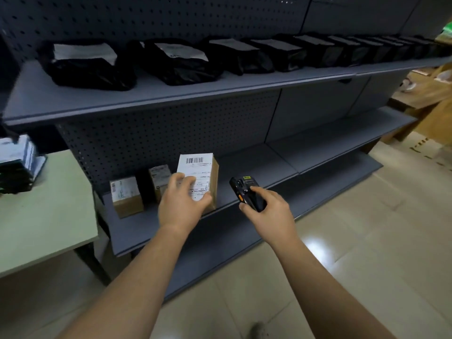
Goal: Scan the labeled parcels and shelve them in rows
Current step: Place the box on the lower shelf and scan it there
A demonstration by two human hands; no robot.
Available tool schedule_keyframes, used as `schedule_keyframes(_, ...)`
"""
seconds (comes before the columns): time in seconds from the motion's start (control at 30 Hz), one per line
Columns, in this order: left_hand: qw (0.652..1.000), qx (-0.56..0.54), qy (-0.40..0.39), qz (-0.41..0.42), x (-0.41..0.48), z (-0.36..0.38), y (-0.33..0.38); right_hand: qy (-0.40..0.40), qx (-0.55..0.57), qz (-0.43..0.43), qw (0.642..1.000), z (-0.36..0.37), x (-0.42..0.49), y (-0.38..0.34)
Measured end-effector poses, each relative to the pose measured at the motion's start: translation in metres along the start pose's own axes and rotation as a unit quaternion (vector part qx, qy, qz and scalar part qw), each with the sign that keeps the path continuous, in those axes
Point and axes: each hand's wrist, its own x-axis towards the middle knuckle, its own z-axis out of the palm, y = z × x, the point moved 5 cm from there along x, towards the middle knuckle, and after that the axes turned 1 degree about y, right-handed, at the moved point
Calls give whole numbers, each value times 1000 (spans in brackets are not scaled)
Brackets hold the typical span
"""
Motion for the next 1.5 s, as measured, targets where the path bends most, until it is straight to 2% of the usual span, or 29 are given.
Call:
schedule_keyframes(0.1, 999, 14, 18, -26, 30, 46, 6, -41, 8, -29, 999, 15, 64, 33)
schedule_keyframes(0.27, 992, 17, 45, -118, 72, 110, 10, -131, 0, -75, 989, 33, 160, 78)
schedule_keyframes(0.5, 970, 76, 56, -223, 98, 165, 2, -223, -5, -110, 969, 70, 234, 122)
schedule_keyframes(0.9, 949, 171, 19, -265, 129, 255, -72, -244, -4, -132, 961, 153, 285, 182)
schedule_keyframes(1.07, 943, 224, 71, -236, 152, 272, -87, -238, 13, -144, 960, 176, 300, 201)
schedule_keyframes(1.5, 942, 201, 73, -258, 203, 273, -113, -243, 59, -137, 959, 201, 315, 200)
